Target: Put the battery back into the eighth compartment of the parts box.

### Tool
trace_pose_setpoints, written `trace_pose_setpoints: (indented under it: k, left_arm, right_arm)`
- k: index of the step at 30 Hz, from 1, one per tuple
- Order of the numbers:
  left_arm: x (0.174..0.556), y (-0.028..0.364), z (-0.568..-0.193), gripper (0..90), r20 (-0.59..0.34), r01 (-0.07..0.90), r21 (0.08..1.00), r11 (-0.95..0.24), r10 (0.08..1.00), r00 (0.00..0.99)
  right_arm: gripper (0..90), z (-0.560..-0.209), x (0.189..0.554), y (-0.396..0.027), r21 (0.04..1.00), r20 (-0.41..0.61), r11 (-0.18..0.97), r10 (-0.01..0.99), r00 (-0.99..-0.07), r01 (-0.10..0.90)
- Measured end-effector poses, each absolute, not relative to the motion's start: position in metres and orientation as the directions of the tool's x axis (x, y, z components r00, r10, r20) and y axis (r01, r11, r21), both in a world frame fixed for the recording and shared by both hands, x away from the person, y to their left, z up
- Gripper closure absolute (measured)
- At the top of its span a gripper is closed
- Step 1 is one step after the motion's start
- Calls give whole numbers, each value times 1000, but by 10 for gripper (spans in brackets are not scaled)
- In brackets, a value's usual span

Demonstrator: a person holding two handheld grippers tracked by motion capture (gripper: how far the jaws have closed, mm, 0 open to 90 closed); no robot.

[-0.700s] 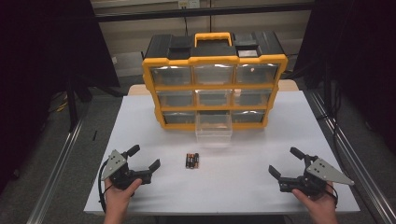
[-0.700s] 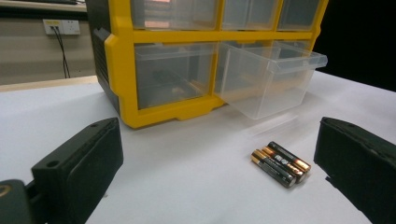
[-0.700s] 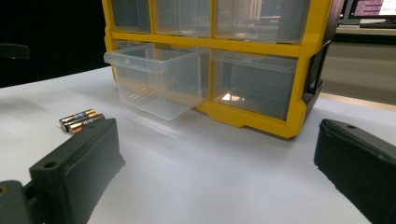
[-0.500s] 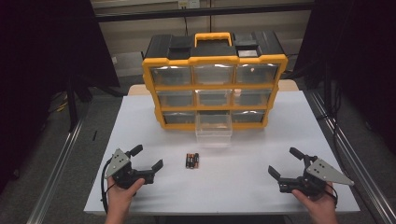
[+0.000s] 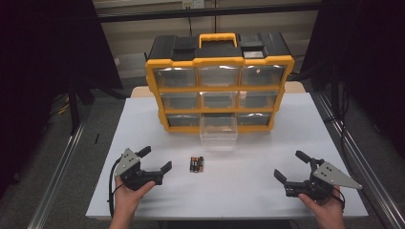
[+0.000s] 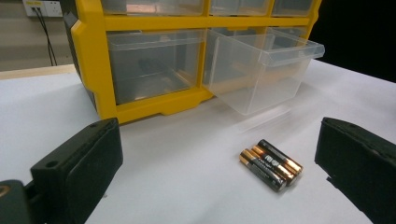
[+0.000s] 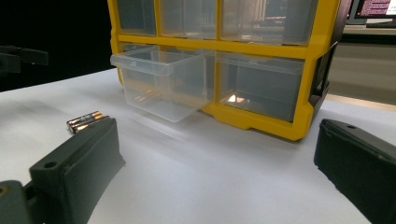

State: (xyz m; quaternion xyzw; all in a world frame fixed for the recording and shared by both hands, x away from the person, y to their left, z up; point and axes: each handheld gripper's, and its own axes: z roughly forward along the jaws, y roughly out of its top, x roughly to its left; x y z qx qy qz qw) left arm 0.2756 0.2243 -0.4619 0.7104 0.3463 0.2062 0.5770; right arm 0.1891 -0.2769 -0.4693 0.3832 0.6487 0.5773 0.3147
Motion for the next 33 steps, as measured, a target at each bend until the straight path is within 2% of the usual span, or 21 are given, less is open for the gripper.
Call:
trace_pose_setpoints:
  k: [7, 17, 25, 33]
  left_arm:
    - [281, 213, -460, 12, -80, 271, 951, -146, 735, 674]
    - [291, 195, -459, 16, -125, 337, 927, -162, 714, 689]
    - [300, 186, -453, 31, -120, 360, 913, -191, 718, 686]
    - [306, 172, -450, 174, -78, 393, 874, -285, 716, 693]
  right_arm:
    - [3, -468, 187, -277, 990, 39, 34, 862, -506, 135]
    - [3, -468, 189, -277, 991, 42, 30, 862, -506, 134]
    - [5, -468, 188, -277, 991, 41, 30, 857, -514, 130]
    - [7, -467, 188, -278, 992, 49, 18, 859, -509, 125]
